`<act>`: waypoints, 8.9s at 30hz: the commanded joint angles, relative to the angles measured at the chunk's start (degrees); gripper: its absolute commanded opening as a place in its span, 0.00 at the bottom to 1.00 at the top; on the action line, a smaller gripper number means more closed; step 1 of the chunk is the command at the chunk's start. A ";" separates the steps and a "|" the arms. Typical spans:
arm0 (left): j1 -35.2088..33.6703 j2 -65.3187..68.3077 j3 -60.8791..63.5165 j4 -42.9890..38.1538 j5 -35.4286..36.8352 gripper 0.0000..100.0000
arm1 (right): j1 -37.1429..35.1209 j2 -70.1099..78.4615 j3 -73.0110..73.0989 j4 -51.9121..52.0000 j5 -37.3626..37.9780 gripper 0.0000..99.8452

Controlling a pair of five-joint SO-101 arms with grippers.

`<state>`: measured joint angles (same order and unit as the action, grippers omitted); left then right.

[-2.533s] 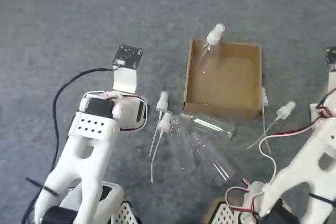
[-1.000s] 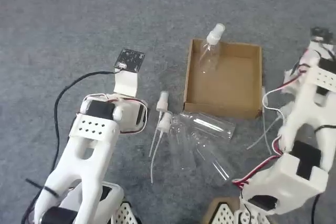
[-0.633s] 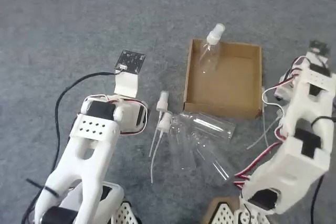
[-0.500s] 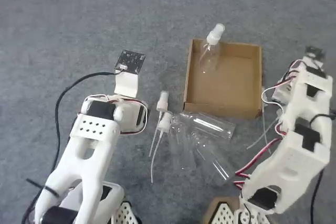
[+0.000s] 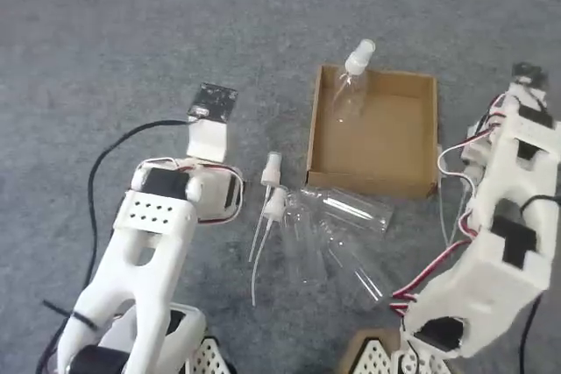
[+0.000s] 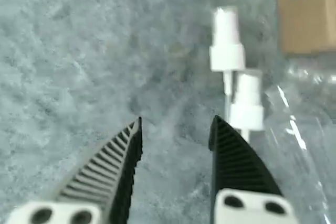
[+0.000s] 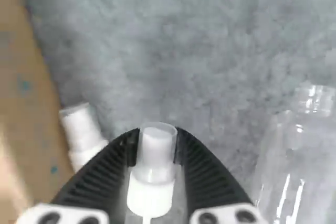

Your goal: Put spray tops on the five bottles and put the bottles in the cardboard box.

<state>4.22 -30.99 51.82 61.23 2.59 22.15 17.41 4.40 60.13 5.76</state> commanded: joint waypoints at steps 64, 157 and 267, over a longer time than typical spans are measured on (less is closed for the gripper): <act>-16.09 -1.58 -0.04 -10.73 4.13 0.20 | -56.04 -20.18 -22.59 32.04 -13.71 0.22; -15.12 -1.76 0.92 -10.90 3.78 0.20 | -6.11 5.93 -13.98 12.62 9.58 0.22; -15.56 -1.85 0.75 -10.90 4.04 0.20 | -60.44 12.97 -30.77 15.08 -35.25 0.16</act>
<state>-11.16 -30.99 53.32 51.91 6.11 -37.89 32.00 -23.12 75.16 -28.79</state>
